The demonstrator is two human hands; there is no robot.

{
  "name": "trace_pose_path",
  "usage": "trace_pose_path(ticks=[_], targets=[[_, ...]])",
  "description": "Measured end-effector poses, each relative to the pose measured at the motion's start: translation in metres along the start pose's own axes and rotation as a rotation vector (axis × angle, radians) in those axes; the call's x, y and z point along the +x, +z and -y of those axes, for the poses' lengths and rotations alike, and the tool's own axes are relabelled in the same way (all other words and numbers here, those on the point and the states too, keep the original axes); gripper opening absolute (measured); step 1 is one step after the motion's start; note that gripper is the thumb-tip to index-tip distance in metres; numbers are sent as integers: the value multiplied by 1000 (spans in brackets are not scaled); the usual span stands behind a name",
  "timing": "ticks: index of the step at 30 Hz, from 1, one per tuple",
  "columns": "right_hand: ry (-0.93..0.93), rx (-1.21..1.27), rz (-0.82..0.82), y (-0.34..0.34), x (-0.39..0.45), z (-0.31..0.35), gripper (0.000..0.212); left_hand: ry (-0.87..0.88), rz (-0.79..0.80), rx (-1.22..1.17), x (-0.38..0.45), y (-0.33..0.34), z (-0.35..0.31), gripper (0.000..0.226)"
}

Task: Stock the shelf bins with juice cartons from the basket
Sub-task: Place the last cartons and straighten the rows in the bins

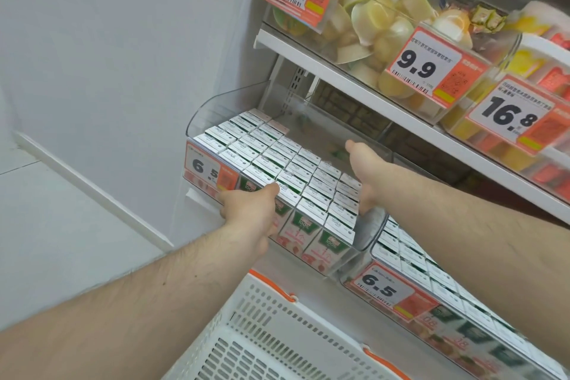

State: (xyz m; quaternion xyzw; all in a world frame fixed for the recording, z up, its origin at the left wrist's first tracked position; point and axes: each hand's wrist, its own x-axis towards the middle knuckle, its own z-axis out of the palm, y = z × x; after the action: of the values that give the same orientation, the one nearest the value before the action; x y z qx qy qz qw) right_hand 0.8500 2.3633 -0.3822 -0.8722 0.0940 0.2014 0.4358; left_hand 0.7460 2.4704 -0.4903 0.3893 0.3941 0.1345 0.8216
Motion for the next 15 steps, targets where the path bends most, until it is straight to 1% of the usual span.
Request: trace_pose_path(ticks=[3,5,7,8,9,10,11,12,13,14,15], targets=[[33,-30,79,6,-20,-8,69,17,2,2,1,-2,-1,76],[43,8,96,10,-33,-14,69,20,3,-1,2,-2,-2,74],[-7,26,117,12,-38,-18,69,7,-1,-25,1,-3,-2,72],[-46,-12,111,12,-42,-19,70,-5,-7,-38,0,-3,-2,74],[-109,-119,77,9,-44,-21,72,-21,-21,-49,-1,-4,-3,79],[-222,-310,29,7,-45,-23,73,-33,-48,-61,0,-7,-5,85],[-378,-549,-30,1,-47,-26,69,-39,-82,-73,1,-9,-8,89],[-573,-782,-87,-1,-48,-29,59,-38,-122,-98,3,-13,-13,92],[-763,-957,-121,-1,-49,-31,46,-35,-155,-133,7,-18,-18,93],[-880,-1061,-122,2,-51,-33,34,-35,-176,-164,11,-22,-23,95],[-940,-1119,-98,7,-53,-34,27,-41,-183,-185,14,-25,-27,96]])
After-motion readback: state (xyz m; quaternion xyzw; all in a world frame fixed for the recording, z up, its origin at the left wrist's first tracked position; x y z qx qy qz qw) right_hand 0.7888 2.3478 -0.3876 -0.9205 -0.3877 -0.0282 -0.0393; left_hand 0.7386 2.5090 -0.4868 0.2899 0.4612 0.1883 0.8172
